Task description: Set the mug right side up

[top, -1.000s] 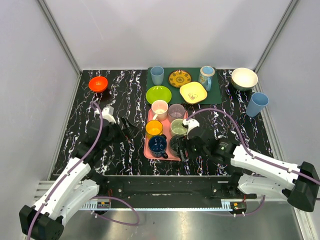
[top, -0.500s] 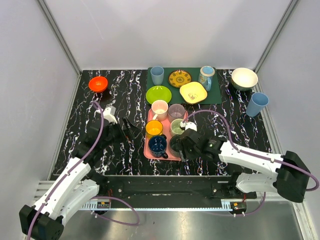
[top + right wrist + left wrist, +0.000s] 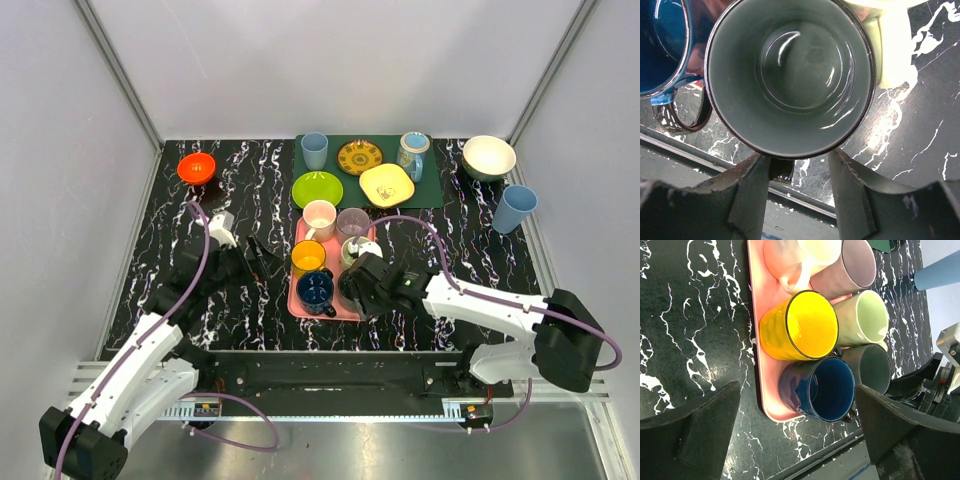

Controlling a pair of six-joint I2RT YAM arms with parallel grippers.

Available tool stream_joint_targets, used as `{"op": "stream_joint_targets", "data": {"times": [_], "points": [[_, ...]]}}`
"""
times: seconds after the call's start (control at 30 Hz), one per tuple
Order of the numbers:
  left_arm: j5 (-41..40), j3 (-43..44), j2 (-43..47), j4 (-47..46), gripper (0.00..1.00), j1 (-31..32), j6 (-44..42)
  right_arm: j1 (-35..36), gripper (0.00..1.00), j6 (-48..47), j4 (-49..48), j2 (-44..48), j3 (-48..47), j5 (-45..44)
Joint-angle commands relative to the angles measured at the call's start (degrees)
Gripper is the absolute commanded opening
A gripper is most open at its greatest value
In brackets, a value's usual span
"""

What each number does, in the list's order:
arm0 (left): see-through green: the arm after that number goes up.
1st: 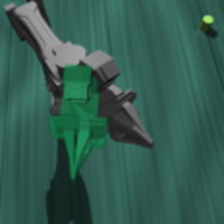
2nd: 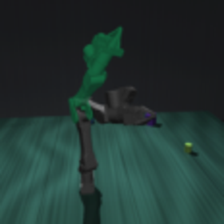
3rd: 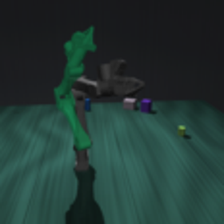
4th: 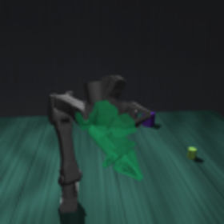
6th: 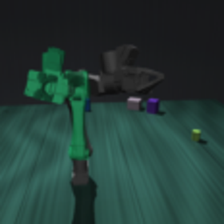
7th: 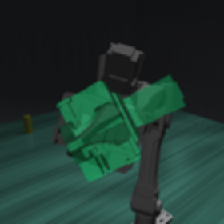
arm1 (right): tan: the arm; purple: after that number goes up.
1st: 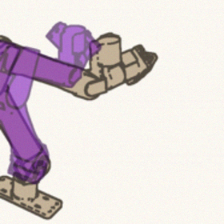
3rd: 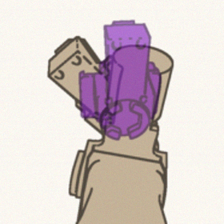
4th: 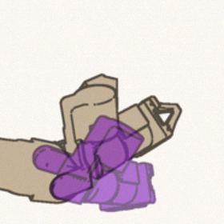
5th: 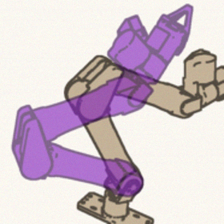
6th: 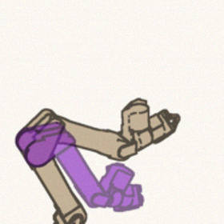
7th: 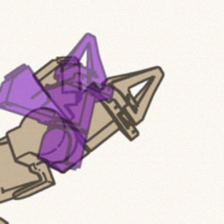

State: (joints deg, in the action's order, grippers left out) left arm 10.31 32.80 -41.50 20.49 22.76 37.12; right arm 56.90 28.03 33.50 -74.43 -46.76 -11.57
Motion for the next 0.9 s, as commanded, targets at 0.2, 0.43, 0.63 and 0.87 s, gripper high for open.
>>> {"op": "stream_joint_targets", "data": {"times": [0.2, 0.43, 0.63, 0.87], "points": [[1.47, 0.08, 0.71, -3.18, 0.97, 0.17, -0.91, 0.4, 0.34, -2.54, 1.13, -2.47, -3.33, -3.54], [1.74, 0.07, 1.33, -3.26, 0.95, 0.09, -0.74, 1.8, 0.0, -0.96, 2.54, -1.94, -3.51, -4.42], [1.39, 0.86, 2.3, -2.3, 0.93, 0.18, -0.65, 6.1, 0.0, 0.62, 8.42, 1.13, -9.12, -4.51], [-0.46, 3.5, 3.79, -0.98, 0.93, 0.18, -0.82, 7.43, 0.0, 2.99, 16.42, 9.64, -16.95, -4.07]]}}
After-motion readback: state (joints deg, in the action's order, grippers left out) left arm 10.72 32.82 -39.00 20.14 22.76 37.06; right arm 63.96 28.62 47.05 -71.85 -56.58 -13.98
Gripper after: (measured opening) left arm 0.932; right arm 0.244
